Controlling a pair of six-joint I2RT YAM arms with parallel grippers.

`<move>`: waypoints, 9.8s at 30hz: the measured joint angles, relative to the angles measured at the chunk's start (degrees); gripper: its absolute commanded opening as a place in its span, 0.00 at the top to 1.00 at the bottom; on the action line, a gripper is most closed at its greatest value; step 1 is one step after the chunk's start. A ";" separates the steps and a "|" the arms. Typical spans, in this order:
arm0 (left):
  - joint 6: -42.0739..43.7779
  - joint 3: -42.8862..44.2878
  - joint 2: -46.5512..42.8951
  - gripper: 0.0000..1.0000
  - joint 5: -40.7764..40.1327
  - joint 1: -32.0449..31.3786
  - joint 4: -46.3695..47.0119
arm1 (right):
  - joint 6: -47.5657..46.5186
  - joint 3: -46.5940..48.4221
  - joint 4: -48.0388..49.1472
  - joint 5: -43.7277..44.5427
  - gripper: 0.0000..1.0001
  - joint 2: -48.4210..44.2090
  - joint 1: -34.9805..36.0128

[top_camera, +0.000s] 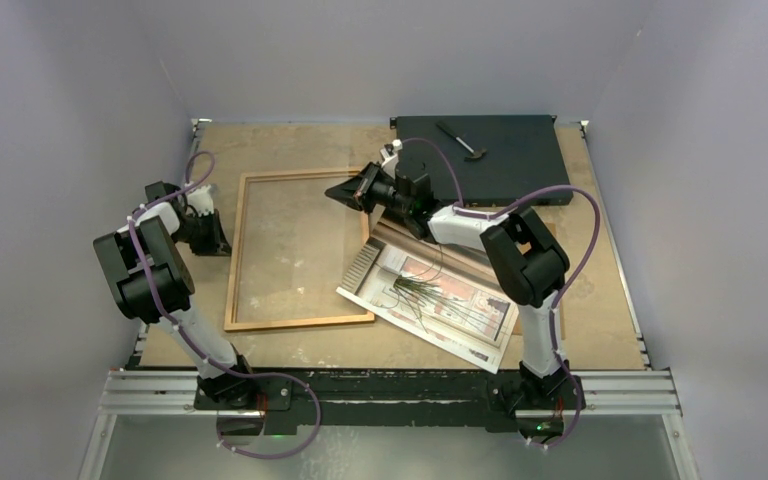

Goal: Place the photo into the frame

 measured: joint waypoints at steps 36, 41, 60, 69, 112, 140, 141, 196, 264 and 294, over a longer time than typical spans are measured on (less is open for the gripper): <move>-0.02 -0.28 -0.02 1.00 0.07 -0.02 0.33 | -4.59 -0.13 -1.03 0.04 1.00 0.46 1.88; 0.00 -0.35 -0.07 1.00 0.07 -0.02 0.35 | -3.76 -0.68 -0.48 0.13 1.00 0.48 2.12; 0.02 -0.70 -0.39 1.00 0.07 -0.02 0.72 | -1.36 -1.11 -0.66 1.42 1.00 0.48 2.54; 0.02 -0.72 -0.39 1.00 0.07 -0.02 0.72 | -1.16 -1.11 -1.46 1.90 1.00 0.50 2.86; 0.02 -2.01 -1.16 1.00 0.42 0.00 2.10 | 0.74 -4.85 0.04 1.66 1.00 -0.90 2.47; 0.04 -2.03 -1.18 1.00 0.44 0.02 2.08 | 0.74 -4.22 0.59 1.68 1.00 -0.85 2.71; 0.04 -2.03 -1.18 1.00 0.44 0.02 2.08 | 0.72 -3.98 0.59 1.68 1.00 -0.68 2.71; 0.04 -4.37 -2.89 1.00 0.48 0.04 4.22 | 13.84 -15.82 12.79 -1.44 1.00 0.31 3.23; -0.52 -2.95 -3.87 0.73 4.17 7.17 1.53 | 2.16 3.48 -5.09 -7.48 1.00 6.23 0.37; -2.47 -3.93 -3.72 0.75 6.21 5.70 2.62 | 2.19 3.48 5.95 -9.49 1.00 7.21 0.11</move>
